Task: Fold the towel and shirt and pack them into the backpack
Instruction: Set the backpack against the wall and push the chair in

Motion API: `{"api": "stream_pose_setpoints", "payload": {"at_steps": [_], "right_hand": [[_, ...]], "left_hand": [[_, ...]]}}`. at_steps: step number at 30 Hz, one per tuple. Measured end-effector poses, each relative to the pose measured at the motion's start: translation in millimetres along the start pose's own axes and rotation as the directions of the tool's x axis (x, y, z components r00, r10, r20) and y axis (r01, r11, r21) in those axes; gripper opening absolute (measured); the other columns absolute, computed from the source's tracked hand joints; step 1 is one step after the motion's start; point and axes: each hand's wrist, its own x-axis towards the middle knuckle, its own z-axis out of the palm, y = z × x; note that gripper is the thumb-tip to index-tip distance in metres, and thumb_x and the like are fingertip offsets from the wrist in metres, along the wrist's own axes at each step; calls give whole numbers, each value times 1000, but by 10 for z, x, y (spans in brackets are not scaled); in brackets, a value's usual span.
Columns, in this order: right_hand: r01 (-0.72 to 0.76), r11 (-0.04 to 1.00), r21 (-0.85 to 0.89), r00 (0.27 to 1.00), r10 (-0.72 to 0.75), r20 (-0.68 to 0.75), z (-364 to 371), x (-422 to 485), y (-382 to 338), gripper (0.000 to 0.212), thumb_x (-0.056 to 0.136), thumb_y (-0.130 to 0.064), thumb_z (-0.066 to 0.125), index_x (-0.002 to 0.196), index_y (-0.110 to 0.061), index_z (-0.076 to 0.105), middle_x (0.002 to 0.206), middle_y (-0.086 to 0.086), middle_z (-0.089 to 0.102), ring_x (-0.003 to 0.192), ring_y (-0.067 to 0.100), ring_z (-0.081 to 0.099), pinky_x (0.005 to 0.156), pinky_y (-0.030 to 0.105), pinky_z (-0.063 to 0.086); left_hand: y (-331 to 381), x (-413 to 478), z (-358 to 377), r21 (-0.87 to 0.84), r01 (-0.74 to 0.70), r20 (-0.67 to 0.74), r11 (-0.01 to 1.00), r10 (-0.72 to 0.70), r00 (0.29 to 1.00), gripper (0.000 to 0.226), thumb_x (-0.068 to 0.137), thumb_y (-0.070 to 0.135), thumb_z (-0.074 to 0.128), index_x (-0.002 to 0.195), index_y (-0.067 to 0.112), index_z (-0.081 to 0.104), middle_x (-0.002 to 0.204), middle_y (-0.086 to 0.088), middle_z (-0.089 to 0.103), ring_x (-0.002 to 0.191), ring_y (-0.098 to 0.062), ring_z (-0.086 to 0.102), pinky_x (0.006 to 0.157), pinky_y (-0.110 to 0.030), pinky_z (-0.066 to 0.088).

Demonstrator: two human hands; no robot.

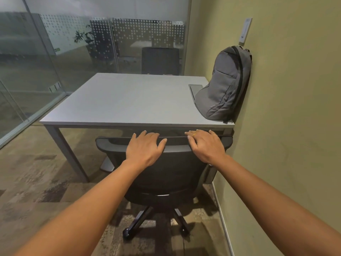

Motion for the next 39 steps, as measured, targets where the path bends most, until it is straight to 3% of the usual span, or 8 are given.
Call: {"api": "stream_pose_setpoints", "payload": {"at_steps": [11, 16, 19, 24, 27, 32, 36, 39], "right_hand": [[55, 998, -15, 996, -56, -64, 112, 281, -359, 42, 99, -31, 26, 130, -20, 53, 136, -3, 53, 130, 18, 43, 110, 39, 27], [90, 993, -75, 992, -97, -84, 156, 482, -359, 48, 97, -42, 24, 126, -23, 57, 126, -2, 62, 115, 19, 57, 95, 35, 43], [65, 994, -91, 994, -73, -81, 208, 663, -310, 61, 89, -51, 16, 128, -26, 55, 128, -4, 60, 115, 19, 57, 91, 34, 46], [7, 996, -86, 995, -16, -96, 236, 979, -202, 54, 90, -46, 19, 122, -27, 59, 122, -1, 64, 110, 24, 59, 83, 35, 47], [-89, 992, -93, 987, 76, -143, 251, 1161, -151, 42, 98, -34, 27, 111, -20, 64, 110, 3, 67, 101, 26, 61, 80, 35, 45], [-175, 985, -4, 939, 166, -300, 517, 1407, -249, 39, 96, -25, 33, 118, -11, 63, 121, 3, 65, 119, 23, 55, 104, 41, 37], [-181, 983, -38, 908, 152, -390, 591, 1618, -201, 31, 89, -22, 46, 101, -12, 72, 105, 2, 72, 104, 21, 66, 91, 39, 49], [-171, 984, -44, 912, 141, -385, 587, 1737, -130, 33, 89, -24, 44, 103, -11, 72, 106, 4, 72, 105, 21, 66, 91, 37, 49]], "left_hand": [[-184, 326, 43, 63, 9, -45, 998, -6, 999, 50, 98, 44, 21, 138, 23, 42, 146, 3, 41, 141, -19, 28, 115, -40, 20], [-277, 553, 55, 59, 9, -64, 998, -6, 998, 48, 99, 40, 21, 132, 21, 49, 139, 2, 50, 135, -21, 39, 112, -40, 25], [-310, 736, 70, 60, -16, -102, 998, 22, 994, 64, 91, 47, 7, 117, 20, 58, 122, 1, 63, 119, -22, 52, 107, -40, 31], [-315, 1081, 112, 56, -42, -117, 998, 48, 992, 78, 82, 51, -3, 111, 17, 61, 112, -1, 66, 107, -22, 57, 97, -36, 37], [-307, 1312, 162, 47, -58, -92, 997, 62, 994, 75, 86, 50, 1, 119, 15, 58, 118, -3, 64, 113, -22, 55, 103, -37, 34], [-310, 1611, 239, 62, -77, -122, 995, 84, 989, 76, 86, 48, -2, 118, 13, 58, 118, -3, 63, 113, -23, 55, 99, -35, 38], [-346, 1776, 267, 67, -92, -127, 994, 100, 987, 86, 80, 48, -11, 127, 13, 52, 130, -3, 57, 124, -23, 49, 101, -36, 37], [-332, 1889, 257, 61, -94, -117, 994, 101, 988, 91, 76, 49, -15, 133, 14, 47, 138, -3, 51, 132, -24, 41, 107, -36, 32]]}}
